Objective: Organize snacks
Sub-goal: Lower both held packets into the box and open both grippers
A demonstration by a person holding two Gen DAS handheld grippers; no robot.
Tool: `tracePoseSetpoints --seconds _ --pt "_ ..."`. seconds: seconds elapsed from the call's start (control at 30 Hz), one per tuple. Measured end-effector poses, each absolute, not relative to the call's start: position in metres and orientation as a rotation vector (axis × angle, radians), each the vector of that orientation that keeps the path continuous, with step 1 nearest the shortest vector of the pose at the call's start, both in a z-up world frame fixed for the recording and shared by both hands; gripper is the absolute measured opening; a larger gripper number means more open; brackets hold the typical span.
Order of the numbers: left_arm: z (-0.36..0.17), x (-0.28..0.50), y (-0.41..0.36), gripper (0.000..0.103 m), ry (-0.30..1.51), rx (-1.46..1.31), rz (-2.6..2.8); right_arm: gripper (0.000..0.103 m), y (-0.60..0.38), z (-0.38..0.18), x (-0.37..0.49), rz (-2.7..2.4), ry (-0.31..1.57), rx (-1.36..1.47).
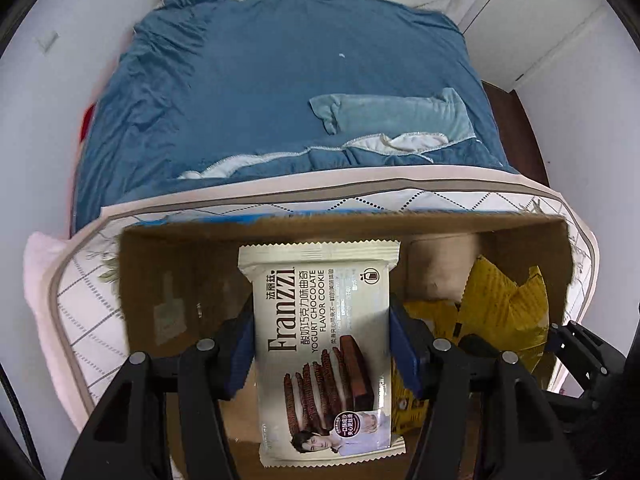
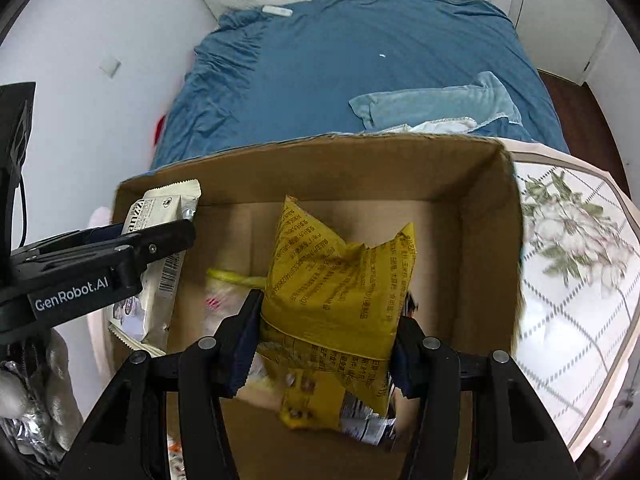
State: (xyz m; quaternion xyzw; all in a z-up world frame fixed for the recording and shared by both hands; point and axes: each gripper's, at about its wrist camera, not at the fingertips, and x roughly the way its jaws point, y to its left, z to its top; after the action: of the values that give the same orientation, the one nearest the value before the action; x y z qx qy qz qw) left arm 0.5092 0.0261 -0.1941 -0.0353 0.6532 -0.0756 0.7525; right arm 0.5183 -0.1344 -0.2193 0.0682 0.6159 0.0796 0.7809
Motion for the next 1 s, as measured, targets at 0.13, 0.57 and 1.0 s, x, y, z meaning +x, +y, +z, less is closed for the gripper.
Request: tracePoseSetpoints --seconds 0.13,0.57,1.0 --pt "-0.208 0.519 0.023 0.058 1.445 -0.071 -0.162 0.058 -0.135 -0.237 0.538 0.175 1.341 0.125" --pt "-0.205 0.524 0.027 0.095 1.359 -0.082 -0.179 0.097 -0.120 -0.247 0.553 0.134 1.358 0.035" --pt "-0.162 0.469 0.036 0.096 1.210 -0.026 -0.079 0.100 -0.117 -0.215 0.493 0.065 1.256 0.020"
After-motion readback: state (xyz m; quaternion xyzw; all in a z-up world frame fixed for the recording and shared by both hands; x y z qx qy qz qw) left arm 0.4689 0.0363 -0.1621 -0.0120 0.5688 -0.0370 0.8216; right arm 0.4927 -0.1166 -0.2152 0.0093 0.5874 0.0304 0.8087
